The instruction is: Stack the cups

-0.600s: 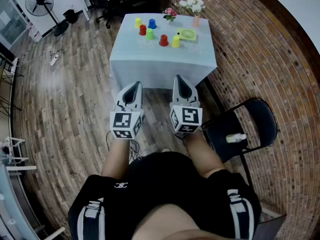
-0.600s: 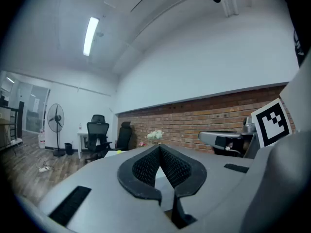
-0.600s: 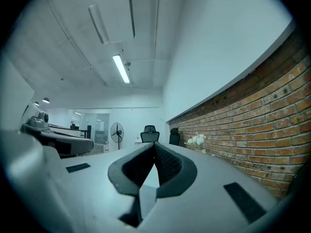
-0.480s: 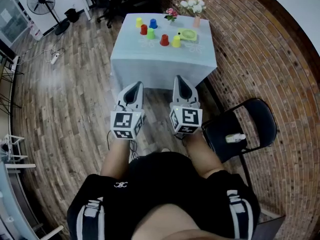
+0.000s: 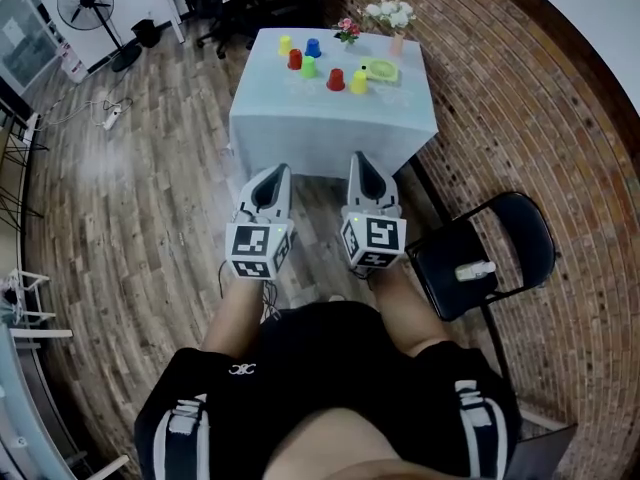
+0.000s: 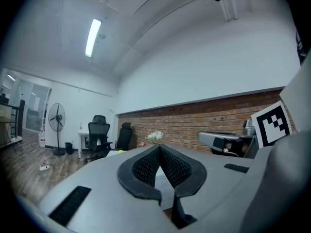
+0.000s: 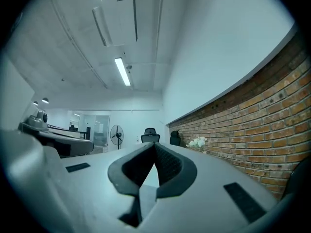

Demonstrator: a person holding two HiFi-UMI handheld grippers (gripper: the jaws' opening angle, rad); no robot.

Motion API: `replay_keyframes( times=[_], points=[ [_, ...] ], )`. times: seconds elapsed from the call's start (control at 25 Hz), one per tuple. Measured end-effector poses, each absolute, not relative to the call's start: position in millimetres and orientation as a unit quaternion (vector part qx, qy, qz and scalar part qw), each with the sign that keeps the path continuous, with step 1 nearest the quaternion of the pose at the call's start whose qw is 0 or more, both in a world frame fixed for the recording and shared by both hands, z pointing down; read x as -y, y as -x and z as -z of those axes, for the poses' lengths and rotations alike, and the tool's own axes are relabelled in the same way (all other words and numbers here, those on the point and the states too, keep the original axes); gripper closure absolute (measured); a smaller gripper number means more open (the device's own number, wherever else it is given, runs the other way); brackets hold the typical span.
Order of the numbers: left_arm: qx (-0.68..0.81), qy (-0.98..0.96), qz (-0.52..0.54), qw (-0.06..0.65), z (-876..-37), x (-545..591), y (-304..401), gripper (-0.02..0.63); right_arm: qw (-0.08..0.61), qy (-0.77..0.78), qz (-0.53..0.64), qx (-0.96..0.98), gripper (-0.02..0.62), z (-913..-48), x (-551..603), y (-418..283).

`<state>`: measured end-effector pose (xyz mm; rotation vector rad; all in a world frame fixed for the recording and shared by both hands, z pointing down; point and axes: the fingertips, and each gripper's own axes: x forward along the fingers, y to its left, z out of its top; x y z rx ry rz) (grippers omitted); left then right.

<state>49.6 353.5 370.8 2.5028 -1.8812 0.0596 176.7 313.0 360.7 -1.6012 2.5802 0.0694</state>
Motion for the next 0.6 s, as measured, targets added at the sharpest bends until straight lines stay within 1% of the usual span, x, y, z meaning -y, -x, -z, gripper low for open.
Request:
replay_keyframes(
  times=[0.28,0.6],
  points=[
    [0.595,-0.804,-0.022,-0.005,-374,-367,-19,0.604,0.054,0.537,-0.024,-0.842,0.595,-362,-329,-147],
    [0.591,-0.806,-0.016,-0.001,-373,-361,-4,0.604,0.059,0.545,-0.029,-0.836,0.595,-356,-318,-132]
  ],
)
